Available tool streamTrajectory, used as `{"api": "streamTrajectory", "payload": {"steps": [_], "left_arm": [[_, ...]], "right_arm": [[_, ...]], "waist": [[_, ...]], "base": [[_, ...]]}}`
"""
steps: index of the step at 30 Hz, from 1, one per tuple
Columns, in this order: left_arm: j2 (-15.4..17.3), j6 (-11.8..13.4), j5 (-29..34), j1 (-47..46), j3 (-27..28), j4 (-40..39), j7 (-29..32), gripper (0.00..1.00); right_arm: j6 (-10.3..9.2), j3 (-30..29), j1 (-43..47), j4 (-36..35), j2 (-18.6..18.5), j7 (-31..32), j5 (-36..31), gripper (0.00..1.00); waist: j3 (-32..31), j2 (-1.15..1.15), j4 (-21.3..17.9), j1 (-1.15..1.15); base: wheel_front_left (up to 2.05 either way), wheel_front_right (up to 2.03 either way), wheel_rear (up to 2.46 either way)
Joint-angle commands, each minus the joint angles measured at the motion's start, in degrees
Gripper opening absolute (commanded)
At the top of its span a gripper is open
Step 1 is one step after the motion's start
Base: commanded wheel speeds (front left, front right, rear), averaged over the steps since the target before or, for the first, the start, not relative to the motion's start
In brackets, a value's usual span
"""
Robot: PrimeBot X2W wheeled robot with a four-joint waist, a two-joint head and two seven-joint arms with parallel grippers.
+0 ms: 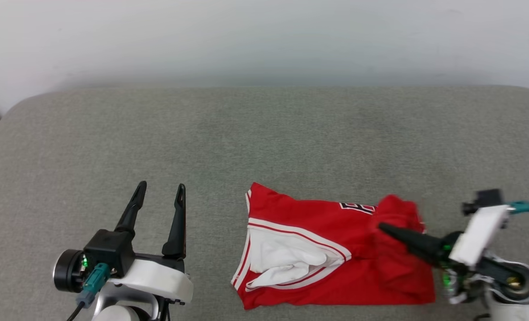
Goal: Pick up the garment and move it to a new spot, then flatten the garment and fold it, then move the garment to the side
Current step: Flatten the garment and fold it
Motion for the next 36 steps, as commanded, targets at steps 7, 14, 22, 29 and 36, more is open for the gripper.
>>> {"api": "streamTrajectory", "payload": {"steps": [7, 14, 22, 29, 36], "left_arm": [[-0.80, -1.26, 0.06, -2.55, -1.62, 1.20, 0.15, 1.00], [-1.23, -1.64, -0.04, -3.61, -2.00, 1.98, -0.42, 1.00], [-1.49, -0.97, -0.46, -3.16, -1.67, 3.25, -1.28, 1.00], [-1.30, -0.31, -0.81, -2.32, -1.24, 3.59, -1.53, 1.00], [-0.83, 0.50, -1.45, -0.74, -0.25, 4.09, -2.00, 1.00]], "right_arm": [[0.00, 19.11, -3.67, 5.03, 0.41, -11.19, 9.37, 0.00], [0.00, 28.65, -6.29, 7.81, 0.36, -18.18, 10.11, 0.49], [0.00, 38.03, -9.84, 3.19, -2.89, -26.87, 5.23, 1.00], [0.00, 43.90, -11.68, -2.59, -12.81, -40.70, -12.17, 1.00], [0.00, 35.67, -7.95, 0.36, -17.62, -49.36, -30.03, 1.00]], "waist": [[1.37, 0.00, 4.16, 0.00], [2.70, 0.00, 6.27, 0.00], [2.73, 0.00, 5.33, 0.00], [1.57, 0.00, 3.02, 0.00], [0.14, 0.00, 0.11, 0.00]], "base": [[0.00, 0.00, 0.00], [0.00, 0.00, 0.00], [0.00, 0.00, 0.00], [0.00, 0.00, 0.00], [0.00, 0.00, 0.00]]}}
